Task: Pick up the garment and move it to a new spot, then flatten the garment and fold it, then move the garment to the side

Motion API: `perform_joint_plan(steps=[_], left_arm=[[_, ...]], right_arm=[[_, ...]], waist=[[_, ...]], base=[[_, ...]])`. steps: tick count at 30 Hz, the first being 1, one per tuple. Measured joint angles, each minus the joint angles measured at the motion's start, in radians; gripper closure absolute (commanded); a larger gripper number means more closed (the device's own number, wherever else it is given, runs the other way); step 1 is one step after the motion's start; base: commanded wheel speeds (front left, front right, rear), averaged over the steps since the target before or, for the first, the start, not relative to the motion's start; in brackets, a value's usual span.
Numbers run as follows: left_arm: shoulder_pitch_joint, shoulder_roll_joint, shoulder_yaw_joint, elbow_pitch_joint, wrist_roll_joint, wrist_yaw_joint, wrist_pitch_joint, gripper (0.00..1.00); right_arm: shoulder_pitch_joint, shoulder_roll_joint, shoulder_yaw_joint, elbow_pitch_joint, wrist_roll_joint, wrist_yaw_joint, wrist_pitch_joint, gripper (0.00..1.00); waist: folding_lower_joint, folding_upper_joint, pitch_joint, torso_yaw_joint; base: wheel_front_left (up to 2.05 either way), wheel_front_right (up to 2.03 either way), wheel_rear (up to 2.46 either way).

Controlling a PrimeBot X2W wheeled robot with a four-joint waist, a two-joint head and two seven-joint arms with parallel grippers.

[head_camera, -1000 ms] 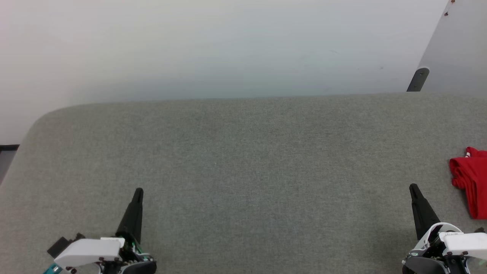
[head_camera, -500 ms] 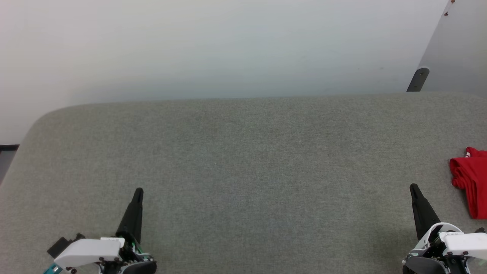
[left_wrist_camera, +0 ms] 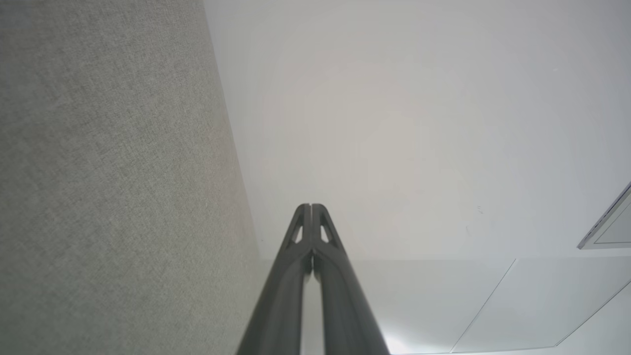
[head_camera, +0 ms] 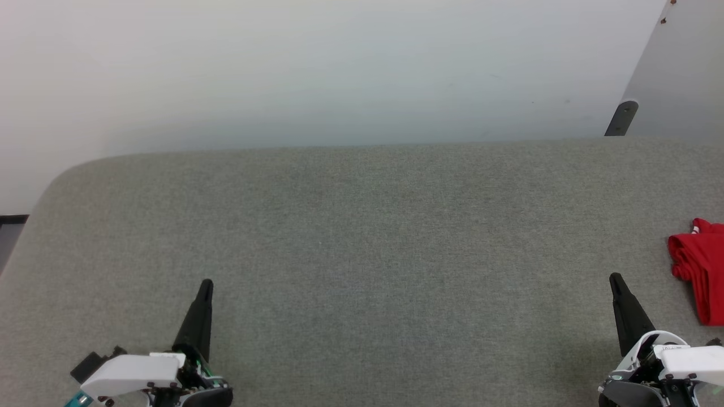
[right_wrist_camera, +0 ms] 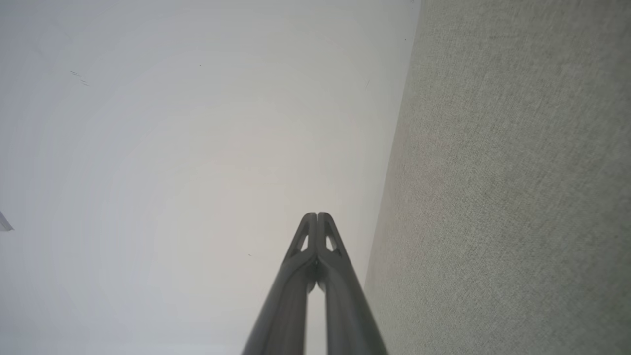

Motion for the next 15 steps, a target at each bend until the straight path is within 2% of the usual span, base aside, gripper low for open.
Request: perform_joint_plan(steps=[15], left_arm=[[0.000, -0.001, 0.001, 0.000, 0.000, 0.000, 0.000, 1.00]], right_arm=[[0.000, 0.001, -0.002, 0.000, 0.000, 0.000, 0.003, 1.00]], waist=[[0.0000, 0.0000, 0.000, 0.000]], base=[[0.00, 0.00, 0.00]])
